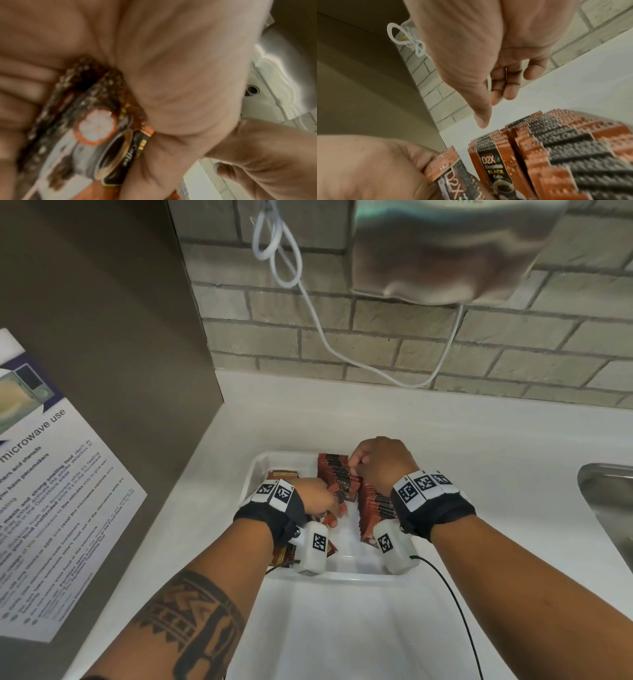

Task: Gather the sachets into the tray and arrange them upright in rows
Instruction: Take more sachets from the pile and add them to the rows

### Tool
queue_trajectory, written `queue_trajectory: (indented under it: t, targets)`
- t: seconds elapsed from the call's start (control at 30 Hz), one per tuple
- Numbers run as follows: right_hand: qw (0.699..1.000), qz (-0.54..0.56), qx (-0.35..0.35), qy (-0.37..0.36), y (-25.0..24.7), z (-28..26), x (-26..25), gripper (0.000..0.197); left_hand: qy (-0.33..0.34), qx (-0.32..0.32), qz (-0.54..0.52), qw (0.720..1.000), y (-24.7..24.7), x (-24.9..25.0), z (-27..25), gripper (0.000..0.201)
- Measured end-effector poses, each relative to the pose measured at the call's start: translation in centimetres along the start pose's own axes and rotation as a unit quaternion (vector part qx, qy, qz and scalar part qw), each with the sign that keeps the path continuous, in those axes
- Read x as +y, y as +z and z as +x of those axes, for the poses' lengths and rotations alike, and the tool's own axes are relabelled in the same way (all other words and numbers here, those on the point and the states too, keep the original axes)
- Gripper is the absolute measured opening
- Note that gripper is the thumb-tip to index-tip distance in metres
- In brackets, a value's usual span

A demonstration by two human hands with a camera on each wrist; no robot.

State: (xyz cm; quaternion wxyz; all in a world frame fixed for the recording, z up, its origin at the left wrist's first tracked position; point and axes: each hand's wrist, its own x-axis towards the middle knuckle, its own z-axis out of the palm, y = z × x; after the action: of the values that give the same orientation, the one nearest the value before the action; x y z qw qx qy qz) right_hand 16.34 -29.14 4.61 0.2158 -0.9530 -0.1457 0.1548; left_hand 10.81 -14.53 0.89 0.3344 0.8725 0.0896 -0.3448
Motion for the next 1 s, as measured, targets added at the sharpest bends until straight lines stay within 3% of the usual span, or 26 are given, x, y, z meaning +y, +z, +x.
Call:
queue_trajectory:
  t: [0.13, 0.2, 0.27, 0.53, 0.7, 0.8, 0.9, 1.0]
  targets:
    - [0.997, 0.067, 0.013, -0.036, -0.8, -1.1, 0.2, 0.016, 0.041, 0.0, -0.151, 0.988, -0.5, -1.2, -0.7, 0.035]
    - [0.995, 0.079, -0.011, -0.052, -1.0, -1.9, 0.2, 0.009, 0.078, -0.006, -0.279, 0.957, -0.5, -1.9, -1.1, 0.032]
    - [0.992, 0.104, -0.035, -0.07, -0.9, -2.6, 0.3, 0.017, 0.112, -0.01, -0.354, 0.929, -0.6, -2.1, -1.9, 0.024]
    - [0.981, 0.177, 0.0, -0.079, -1.9, -3.8, -0.2, 0.01, 0.206, 0.004, -0.388, 0.898, -0.4, -2.4, -3.7, 0.036]
    - [0.982, 0.172, -0.006, -0.081, -3.0, -4.3, -0.9, 0.005, 0.234, 0.048, -0.353, 0.905, 0.0, -2.4, -4.2, 0.041]
    - [0.985, 0.148, 0.007, -0.083, -3.3, -4.5, -1.2, 0.002, 0.216, 0.078, -0.326, 0.917, 0.0, -2.4, -4.3, 0.04]
    - [0.99, 0.101, 0.039, -0.085, -3.4, -4.3, -1.1, 0.012, 0.135, 0.107, -0.261, 0.95, -0.3, -3.1, -4.3, 0.028]
    - [0.995, 0.06, 0.035, -0.07, -2.7, -4.1, -1.1, 0.019, 0.06, 0.112, -0.107, 0.986, -0.8, -4.4, -3.5, 0.038]
